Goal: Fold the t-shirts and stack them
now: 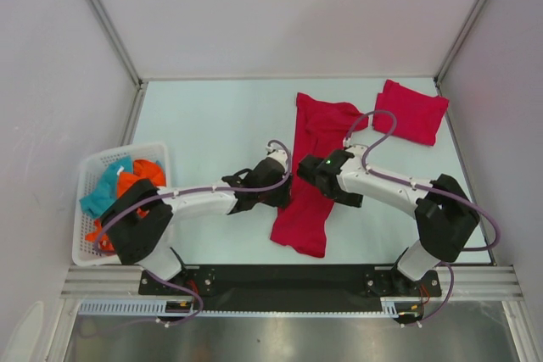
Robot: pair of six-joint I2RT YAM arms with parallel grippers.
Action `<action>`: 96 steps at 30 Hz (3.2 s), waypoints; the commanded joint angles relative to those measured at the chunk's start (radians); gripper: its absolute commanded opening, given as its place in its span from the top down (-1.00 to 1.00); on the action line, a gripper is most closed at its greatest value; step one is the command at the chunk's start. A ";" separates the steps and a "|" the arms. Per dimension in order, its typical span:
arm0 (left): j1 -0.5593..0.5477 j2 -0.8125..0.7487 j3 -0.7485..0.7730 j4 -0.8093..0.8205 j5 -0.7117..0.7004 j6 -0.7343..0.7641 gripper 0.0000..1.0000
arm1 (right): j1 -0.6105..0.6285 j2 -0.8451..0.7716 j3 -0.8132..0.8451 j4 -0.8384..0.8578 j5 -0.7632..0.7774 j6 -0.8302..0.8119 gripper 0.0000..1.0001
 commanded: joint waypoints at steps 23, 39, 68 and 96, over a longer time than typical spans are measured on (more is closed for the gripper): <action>-0.006 0.053 -0.031 0.141 0.088 -0.003 0.87 | 0.004 -0.049 -0.014 -0.052 0.055 0.045 0.17; -0.020 -0.191 -0.084 -0.089 -0.015 -0.044 1.00 | 0.027 -0.072 -0.066 0.024 0.031 0.056 0.17; -0.405 -0.461 -0.269 -0.336 -0.023 -0.399 1.00 | 0.095 -0.063 -0.063 0.083 0.018 0.068 0.16; -0.397 -0.364 -0.172 -0.456 -0.302 -0.451 -0.98 | 0.417 0.011 -0.020 0.060 -0.175 0.200 -0.06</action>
